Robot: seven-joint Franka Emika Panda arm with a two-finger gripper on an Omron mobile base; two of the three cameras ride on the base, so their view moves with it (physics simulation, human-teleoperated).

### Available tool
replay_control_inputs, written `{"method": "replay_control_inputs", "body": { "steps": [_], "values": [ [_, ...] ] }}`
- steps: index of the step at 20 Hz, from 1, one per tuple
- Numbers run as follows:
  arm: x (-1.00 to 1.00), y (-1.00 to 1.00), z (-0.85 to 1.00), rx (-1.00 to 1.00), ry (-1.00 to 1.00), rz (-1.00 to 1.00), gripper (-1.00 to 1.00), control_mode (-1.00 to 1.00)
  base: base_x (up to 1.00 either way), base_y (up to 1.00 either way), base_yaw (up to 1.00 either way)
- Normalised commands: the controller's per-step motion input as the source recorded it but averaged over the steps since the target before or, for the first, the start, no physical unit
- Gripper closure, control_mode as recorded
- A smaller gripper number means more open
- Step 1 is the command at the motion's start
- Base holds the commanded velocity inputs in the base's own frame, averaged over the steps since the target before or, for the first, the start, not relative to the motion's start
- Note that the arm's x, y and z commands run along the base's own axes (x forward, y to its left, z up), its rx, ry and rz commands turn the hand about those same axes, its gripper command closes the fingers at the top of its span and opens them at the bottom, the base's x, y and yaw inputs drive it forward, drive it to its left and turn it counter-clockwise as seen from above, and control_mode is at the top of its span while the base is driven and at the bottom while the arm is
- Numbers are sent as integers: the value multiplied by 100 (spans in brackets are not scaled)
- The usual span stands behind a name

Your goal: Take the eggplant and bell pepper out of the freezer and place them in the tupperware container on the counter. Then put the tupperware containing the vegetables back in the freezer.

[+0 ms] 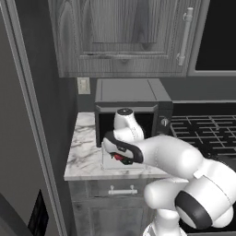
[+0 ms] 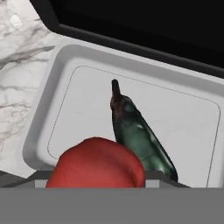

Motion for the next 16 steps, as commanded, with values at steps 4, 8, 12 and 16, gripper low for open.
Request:
{"method": "replay_control_inputs", "body": {
  "steps": [4, 8, 12, 16],
  "values": [
    [16, 4, -16, 0, 0, 0, 100, -100, 0, 0, 0],
    [9, 0, -14, 0, 0, 0, 100, -100, 0, 0, 0],
    [7, 0, -14, 0, 0, 0, -100, -100, 0, 0, 0],
    [4, 0, -12, 0, -1, 0, -100, -100, 0, 0, 0]
  ]
}}
